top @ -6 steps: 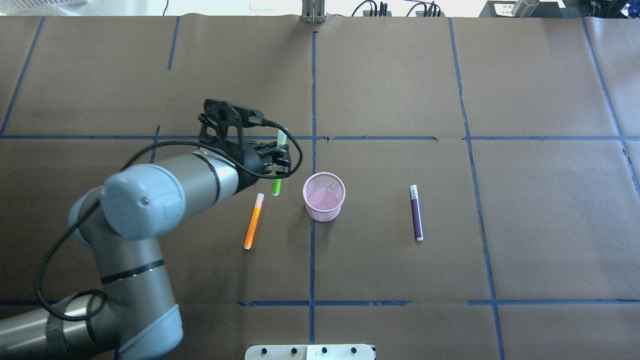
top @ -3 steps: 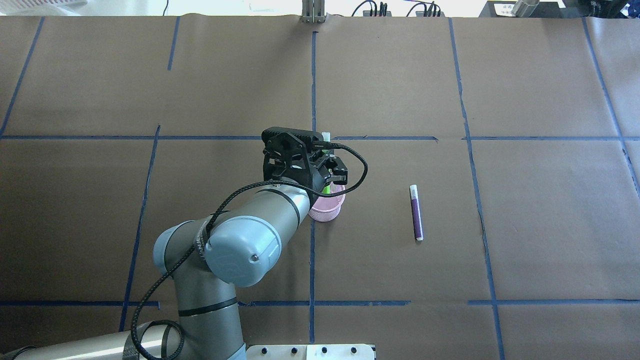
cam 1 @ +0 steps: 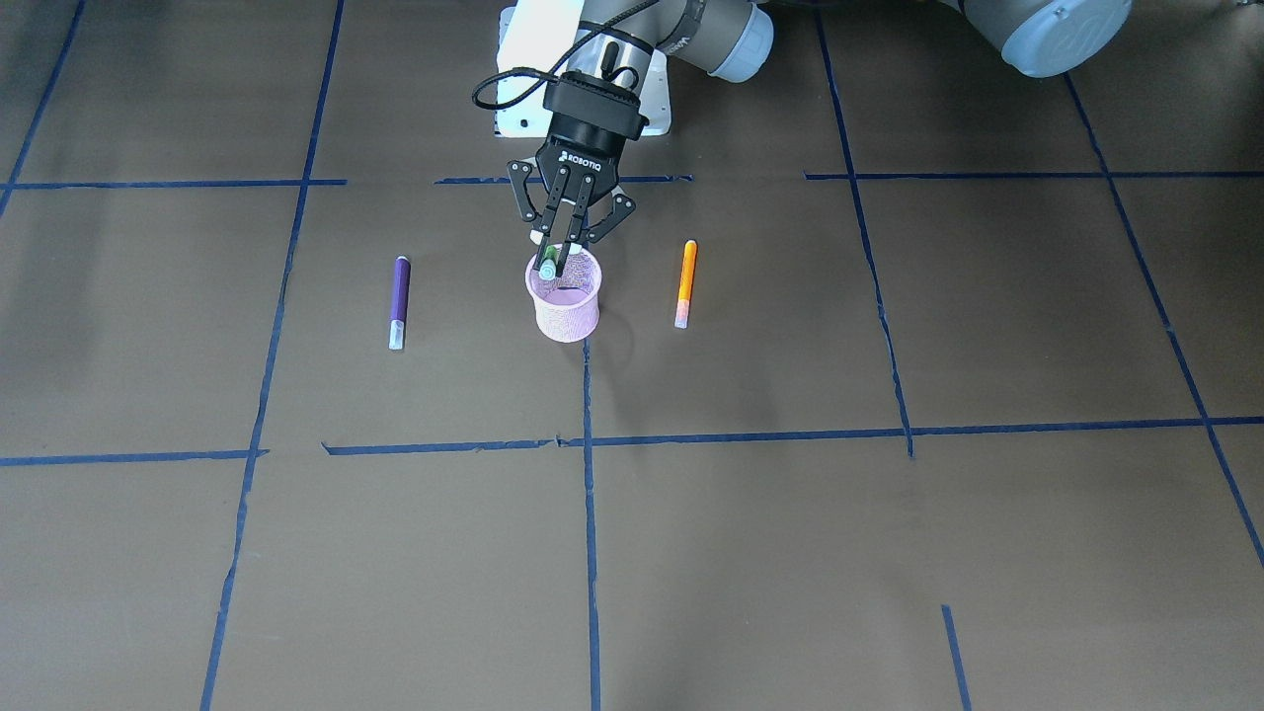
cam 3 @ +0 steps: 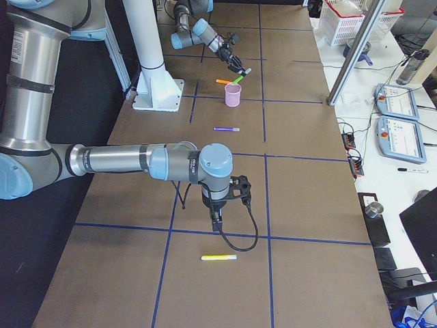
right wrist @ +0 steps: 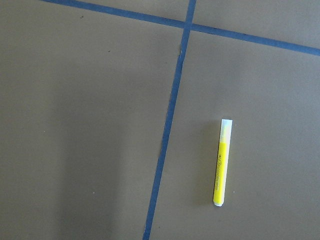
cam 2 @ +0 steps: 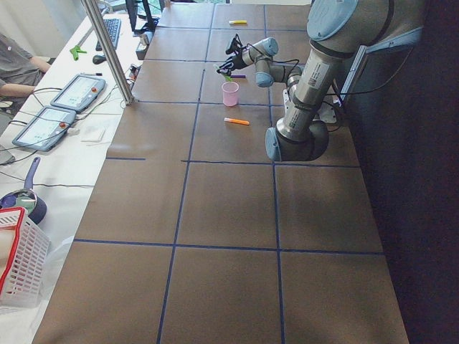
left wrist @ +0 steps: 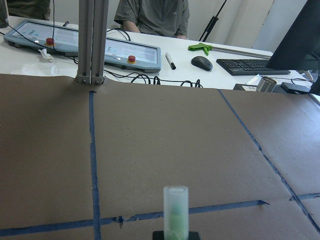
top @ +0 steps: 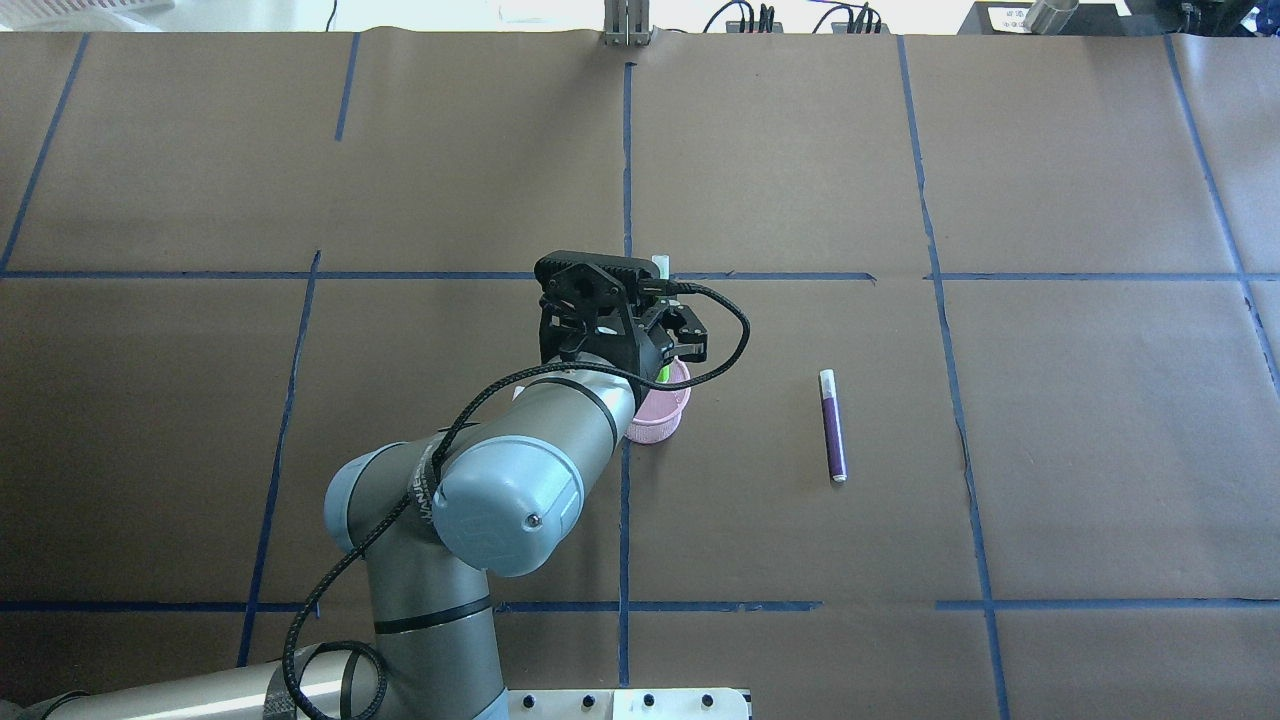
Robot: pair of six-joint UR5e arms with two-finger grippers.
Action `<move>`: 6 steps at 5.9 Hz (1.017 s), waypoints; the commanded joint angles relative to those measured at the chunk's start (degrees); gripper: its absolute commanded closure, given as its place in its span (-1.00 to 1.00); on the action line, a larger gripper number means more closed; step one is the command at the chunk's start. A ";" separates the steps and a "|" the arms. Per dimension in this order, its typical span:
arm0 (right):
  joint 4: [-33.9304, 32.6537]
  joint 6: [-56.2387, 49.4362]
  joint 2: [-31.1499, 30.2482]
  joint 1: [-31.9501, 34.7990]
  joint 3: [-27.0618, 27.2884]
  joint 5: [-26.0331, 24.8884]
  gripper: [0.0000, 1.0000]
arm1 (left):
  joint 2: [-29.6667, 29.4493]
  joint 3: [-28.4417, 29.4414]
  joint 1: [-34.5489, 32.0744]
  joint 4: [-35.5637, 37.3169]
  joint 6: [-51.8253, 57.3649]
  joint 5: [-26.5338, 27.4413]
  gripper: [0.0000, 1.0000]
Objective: Collect pens into pen holder
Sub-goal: 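Carry the green marker with the left gripper over the pink cup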
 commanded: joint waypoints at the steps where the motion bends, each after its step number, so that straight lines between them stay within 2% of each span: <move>1: 0.00 -0.09 0.00 0.00 -0.26 -0.09 -1.00 | -0.02 3.26 2.75 -0.09 -2.74 3.41 0.99; 2: 0.09 -0.18 0.00 0.00 -0.79 -0.09 -1.00 | -0.02 4.50 3.38 -0.26 -2.94 4.05 0.91; 3: 0.09 -0.18 0.00 0.00 -0.79 -0.09 -1.00 | -0.11 4.34 3.39 -0.26 -2.95 3.97 0.74; 4: 0.09 -0.09 0.09 0.00 -0.79 -0.09 -1.00 | -0.28 4.08 3.22 -0.09 -2.69 3.96 -0.05; 5: 0.09 -0.09 0.09 0.00 -0.79 -0.09 -1.00 | -0.28 3.90 3.21 0.00 -2.34 3.88 -0.54; 6: 0.09 0.00 0.09 0.00 -0.79 -0.09 -1.00 | -0.20 3.29 3.04 1.13 -1.72 3.44 -0.63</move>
